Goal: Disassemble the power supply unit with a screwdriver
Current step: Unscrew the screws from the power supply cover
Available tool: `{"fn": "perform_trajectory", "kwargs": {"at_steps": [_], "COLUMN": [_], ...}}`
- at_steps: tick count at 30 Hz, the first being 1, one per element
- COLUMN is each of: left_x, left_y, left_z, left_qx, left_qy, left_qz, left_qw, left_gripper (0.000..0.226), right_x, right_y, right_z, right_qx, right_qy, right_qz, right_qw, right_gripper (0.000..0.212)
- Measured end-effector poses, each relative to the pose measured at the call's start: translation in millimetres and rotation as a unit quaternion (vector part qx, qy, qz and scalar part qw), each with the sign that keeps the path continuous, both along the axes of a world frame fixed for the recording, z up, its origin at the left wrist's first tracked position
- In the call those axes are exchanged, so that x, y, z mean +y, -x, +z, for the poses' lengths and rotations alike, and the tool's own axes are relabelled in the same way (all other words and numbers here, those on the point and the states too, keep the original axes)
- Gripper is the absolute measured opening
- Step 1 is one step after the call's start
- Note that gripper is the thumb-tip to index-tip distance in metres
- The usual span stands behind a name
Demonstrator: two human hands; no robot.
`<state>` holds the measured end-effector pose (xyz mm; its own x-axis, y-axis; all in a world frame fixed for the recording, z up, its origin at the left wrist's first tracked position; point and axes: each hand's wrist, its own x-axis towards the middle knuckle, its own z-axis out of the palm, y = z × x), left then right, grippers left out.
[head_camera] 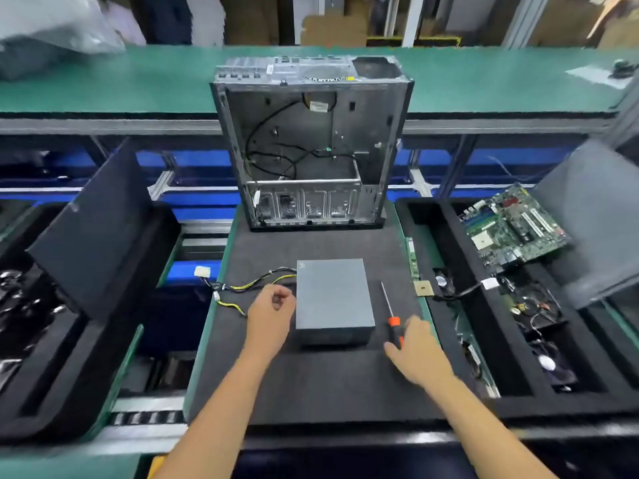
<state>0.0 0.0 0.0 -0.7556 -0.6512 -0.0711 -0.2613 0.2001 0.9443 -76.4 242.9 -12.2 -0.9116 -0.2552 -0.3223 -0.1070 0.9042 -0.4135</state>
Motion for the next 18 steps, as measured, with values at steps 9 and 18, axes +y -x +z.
{"fn": "perform_trajectory", "kwargs": {"at_steps": [9, 18], "left_x": [-4, -21], "left_y": [39, 67], "left_z": [-8, 3], "left_qx": [-0.010, -0.009], "left_qy": [-0.002, 0.105], "left_qz": [0.016, -0.007], "left_qw": [1.000, 0.994], "left_gripper": [0.018, 0.039], "right_x": [-7, -52], "right_y": [28, 86], "right_z": [4, 122], "right_qx": [-0.057, 0.071], "right_qy": [0.023, 0.180], "right_qz": [-0.032, 0.128], "right_qw": [0.998, 0.973], "right_gripper": [0.025, 0.027]}}
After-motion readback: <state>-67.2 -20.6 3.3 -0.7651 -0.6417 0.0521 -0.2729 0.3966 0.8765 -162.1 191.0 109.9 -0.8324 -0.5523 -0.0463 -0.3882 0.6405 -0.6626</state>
